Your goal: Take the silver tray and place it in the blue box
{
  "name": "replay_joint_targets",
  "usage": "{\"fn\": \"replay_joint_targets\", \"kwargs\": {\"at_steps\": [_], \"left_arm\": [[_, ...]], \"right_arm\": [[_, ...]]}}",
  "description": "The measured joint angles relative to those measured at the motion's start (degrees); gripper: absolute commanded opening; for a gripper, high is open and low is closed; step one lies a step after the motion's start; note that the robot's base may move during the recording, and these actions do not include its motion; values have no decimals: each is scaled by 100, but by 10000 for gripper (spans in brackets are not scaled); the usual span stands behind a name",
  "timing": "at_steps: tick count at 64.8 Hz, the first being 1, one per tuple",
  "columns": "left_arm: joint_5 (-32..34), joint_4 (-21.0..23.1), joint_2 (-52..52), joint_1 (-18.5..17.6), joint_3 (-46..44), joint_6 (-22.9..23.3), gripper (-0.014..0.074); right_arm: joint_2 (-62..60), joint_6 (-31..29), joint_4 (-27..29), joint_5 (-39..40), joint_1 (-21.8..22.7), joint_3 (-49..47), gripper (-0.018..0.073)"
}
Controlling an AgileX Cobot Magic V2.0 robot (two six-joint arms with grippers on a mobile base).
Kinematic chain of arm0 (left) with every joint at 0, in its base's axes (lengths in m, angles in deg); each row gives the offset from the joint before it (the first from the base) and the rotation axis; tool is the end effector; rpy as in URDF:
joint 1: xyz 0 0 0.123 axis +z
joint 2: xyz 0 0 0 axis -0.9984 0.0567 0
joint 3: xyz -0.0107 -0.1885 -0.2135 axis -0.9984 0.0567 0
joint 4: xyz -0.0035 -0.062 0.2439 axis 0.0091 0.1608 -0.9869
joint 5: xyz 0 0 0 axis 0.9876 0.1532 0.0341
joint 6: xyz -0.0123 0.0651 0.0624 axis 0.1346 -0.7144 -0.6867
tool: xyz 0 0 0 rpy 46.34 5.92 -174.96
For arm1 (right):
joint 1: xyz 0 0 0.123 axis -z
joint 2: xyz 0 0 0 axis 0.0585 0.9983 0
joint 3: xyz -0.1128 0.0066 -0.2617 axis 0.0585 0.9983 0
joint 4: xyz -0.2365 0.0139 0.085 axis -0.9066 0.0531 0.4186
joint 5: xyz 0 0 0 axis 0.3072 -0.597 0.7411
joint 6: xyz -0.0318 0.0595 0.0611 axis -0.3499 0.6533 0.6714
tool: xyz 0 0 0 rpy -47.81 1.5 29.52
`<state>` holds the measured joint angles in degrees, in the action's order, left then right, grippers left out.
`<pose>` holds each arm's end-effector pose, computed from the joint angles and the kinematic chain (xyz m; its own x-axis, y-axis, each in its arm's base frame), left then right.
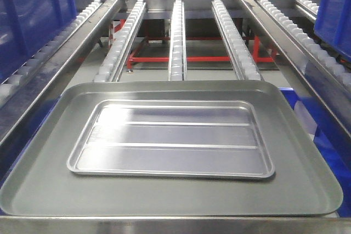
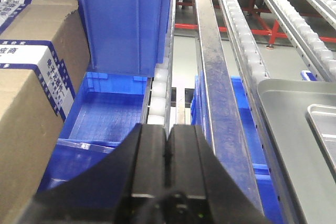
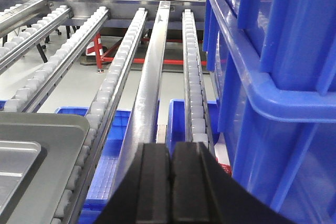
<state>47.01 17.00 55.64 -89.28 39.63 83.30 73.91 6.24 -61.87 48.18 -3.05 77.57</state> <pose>0.0564 -0.0036 0.1903 -0.0837 -0.0573 -0.9948 0.0515 0.9968 -0.0617 0.0570 -0.0008 0.1994 0.0218 0.0298 -0.9993 0.0102 0.9995 0.0301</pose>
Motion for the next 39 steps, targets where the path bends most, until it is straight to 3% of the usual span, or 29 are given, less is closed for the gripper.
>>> {"fn": "replay_joint_targets", "kwargs": {"at_steps": [39], "left_arm": [[85, 0, 0, 0, 0, 0, -104]], "right_arm": [[0, 0, 0, 0, 0, 0, 49]]}}
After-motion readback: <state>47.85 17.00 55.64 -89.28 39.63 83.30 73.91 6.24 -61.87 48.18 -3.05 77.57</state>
